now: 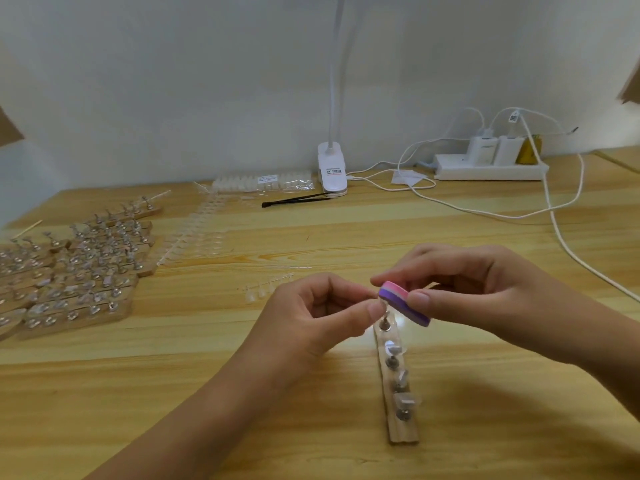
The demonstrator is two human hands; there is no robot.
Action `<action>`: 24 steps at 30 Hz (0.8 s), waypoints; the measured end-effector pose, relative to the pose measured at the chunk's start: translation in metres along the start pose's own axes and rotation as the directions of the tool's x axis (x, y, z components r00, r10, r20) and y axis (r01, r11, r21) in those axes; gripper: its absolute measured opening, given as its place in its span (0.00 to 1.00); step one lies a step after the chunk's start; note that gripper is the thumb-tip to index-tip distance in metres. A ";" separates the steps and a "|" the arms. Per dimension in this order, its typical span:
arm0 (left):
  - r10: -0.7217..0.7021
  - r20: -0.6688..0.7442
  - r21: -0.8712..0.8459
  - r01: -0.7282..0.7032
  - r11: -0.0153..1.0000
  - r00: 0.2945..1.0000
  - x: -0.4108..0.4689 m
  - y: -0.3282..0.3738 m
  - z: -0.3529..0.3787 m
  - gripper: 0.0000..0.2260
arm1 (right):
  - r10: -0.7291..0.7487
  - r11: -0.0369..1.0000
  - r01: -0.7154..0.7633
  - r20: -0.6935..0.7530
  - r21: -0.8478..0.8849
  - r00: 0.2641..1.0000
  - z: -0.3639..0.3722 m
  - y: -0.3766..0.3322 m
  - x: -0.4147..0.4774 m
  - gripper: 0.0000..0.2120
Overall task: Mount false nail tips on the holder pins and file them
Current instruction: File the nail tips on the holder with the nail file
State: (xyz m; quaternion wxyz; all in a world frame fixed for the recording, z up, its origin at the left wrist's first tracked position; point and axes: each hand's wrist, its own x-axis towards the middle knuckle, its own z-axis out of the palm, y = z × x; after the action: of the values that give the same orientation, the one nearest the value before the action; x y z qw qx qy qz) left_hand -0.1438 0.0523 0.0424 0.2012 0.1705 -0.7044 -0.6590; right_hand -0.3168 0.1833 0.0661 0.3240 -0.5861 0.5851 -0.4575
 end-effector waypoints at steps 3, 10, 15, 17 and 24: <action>-0.004 0.019 0.032 0.004 0.999 1.000 0.001 -0.002 0.004 0.04 | -0.010 1.000 0.011 -0.030 0.021 1.000 0.004 0.002 0.004 0.13; -0.051 0.085 0.079 0.045 0.996 0.995 -0.002 -0.001 0.005 0.07 | 0.009 1.000 -0.008 0.075 -0.006 0.997 -0.001 0.001 0.002 0.13; -0.054 0.072 0.013 0.054 0.998 0.996 -0.003 0.002 0.001 0.07 | 0.018 0.999 -0.014 0.122 -0.029 0.992 -0.007 -0.001 -0.002 0.12; -0.053 0.074 0.000 0.053 0.999 0.996 -0.002 0.002 0.003 0.06 | 0.013 0.999 -0.010 0.090 -0.037 0.996 -0.005 -0.001 -0.001 0.13; -0.038 -0.002 -0.035 0.038 0.999 0.999 0.000 0.000 0.000 0.13 | 0.018 0.999 -0.019 0.036 0.029 0.999 -0.003 -0.002 -0.002 0.13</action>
State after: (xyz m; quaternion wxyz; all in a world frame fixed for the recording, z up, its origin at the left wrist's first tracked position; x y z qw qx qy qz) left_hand -0.1434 0.0523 0.0421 0.1925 0.1809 -0.6891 -0.6748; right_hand -0.3186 0.1863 0.0686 0.3470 -0.5839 0.5779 -0.4524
